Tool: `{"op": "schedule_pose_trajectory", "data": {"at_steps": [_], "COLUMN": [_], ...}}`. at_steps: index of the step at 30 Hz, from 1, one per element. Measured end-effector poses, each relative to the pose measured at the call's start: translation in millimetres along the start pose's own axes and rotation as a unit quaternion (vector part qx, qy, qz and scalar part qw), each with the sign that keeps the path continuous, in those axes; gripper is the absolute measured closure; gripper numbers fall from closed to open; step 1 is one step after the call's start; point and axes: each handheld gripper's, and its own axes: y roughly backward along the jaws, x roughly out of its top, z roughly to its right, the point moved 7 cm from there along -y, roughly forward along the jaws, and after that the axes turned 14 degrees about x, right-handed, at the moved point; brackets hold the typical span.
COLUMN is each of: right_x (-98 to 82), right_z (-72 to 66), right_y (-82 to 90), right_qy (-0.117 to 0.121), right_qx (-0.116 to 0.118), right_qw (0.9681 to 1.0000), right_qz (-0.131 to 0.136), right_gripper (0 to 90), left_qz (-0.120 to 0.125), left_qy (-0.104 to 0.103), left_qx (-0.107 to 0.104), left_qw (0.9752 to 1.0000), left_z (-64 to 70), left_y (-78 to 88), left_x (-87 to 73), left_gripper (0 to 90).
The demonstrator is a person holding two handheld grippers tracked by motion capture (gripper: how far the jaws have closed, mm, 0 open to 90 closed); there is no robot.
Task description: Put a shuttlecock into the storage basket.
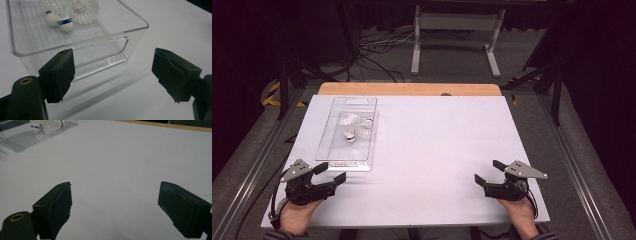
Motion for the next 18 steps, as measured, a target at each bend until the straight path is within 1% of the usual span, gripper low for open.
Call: {"op": "schedule_pose_trajectory", "data": {"at_steps": [4,10,18], "right_x": [0.5,1.5,1.4], "right_z": [-0.3,-1.0,-2.4], "right_y": [0.8,1.1,0.5], "right_qy": [-0.001,0.001,0.005], "right_qx": [0.0,0.002,0.005], "right_qw": [1.0,1.0,1.0], "right_qz": [0.003,0.005,0.002], "right_gripper": [12.6,12.6,12.5], "left_qz": [-0.008,-0.008,-0.013], "left_qy": [-0.003,-0.009,-0.009], "left_qx": [-0.005,-0.004,-0.006], "left_qw": [1.0,0.9999,0.9999], "left_z": [0.7,1.6,1.6], "left_y": [-1.1,-1.1,-1.7], "left_x": [-1.3,-1.9,-2.5], "left_gripper": [19.8,20.1,20.1]}}
